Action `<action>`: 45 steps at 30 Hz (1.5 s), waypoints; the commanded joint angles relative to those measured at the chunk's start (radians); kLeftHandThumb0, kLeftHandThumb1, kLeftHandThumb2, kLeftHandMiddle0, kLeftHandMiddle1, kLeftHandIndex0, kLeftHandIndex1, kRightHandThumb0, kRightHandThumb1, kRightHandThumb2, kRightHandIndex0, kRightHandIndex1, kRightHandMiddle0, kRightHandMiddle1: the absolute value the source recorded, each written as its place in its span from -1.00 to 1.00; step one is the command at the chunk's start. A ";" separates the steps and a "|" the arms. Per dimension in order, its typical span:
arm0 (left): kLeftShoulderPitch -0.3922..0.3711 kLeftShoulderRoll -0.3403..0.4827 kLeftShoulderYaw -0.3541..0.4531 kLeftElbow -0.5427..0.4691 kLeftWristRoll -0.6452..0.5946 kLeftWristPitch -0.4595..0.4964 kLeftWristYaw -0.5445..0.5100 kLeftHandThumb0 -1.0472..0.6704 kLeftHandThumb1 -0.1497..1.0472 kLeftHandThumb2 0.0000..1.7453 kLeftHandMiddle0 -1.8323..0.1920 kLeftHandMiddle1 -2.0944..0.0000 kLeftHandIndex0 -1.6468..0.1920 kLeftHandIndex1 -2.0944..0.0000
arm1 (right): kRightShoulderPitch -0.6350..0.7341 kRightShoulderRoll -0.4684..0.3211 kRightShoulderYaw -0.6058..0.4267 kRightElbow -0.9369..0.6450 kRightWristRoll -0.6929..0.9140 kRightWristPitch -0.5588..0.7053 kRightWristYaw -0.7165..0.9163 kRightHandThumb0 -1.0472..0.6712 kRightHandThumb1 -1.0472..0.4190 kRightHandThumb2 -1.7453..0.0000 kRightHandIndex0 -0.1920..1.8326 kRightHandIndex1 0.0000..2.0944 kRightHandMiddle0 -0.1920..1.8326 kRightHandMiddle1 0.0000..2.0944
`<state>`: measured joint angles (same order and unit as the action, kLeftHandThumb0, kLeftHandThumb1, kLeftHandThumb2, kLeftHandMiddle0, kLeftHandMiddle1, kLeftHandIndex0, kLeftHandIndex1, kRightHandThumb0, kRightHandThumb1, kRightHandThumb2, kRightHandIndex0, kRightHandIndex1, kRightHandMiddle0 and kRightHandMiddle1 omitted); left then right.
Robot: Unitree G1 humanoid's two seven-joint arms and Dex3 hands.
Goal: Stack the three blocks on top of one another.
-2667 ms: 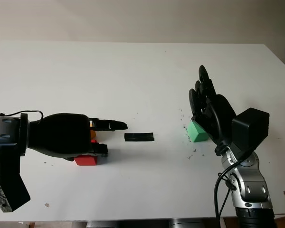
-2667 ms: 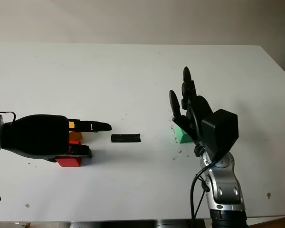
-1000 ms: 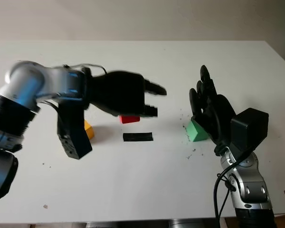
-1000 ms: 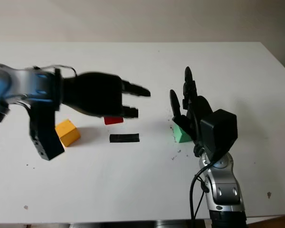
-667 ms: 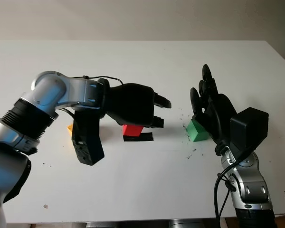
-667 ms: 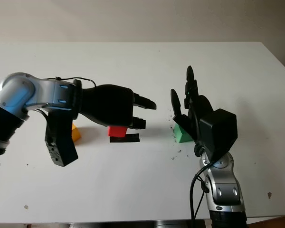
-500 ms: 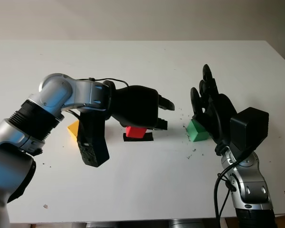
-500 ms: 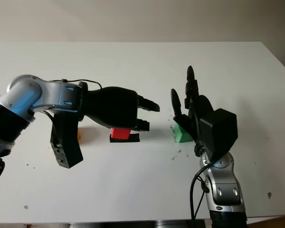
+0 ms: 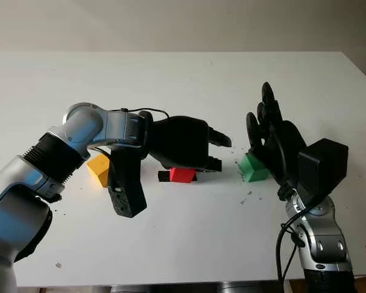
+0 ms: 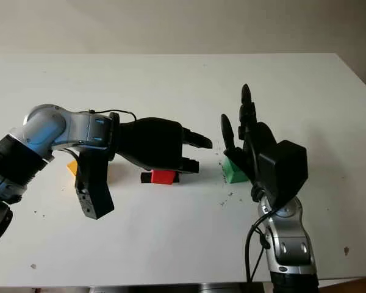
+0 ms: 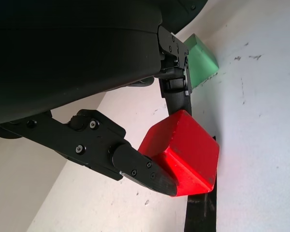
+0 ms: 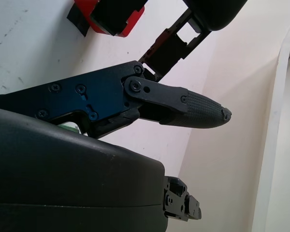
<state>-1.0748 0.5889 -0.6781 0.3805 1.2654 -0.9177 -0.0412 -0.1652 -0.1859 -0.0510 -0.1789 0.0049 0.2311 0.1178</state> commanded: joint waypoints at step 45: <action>0.051 0.237 0.174 -0.005 -0.111 0.220 -0.002 -0.49 0.68 -0.95 0.93 0.95 0.94 0.95 | -0.013 -0.003 -0.005 0.013 0.000 -0.013 0.014 -0.62 -1.00 0.26 -1.00 -1.00 -1.00 -1.00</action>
<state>-1.0062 0.8090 -0.5428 0.3624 1.1975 -0.7083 -0.0171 -0.1705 -0.1873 -0.0546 -0.1644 0.0056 0.2254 0.1351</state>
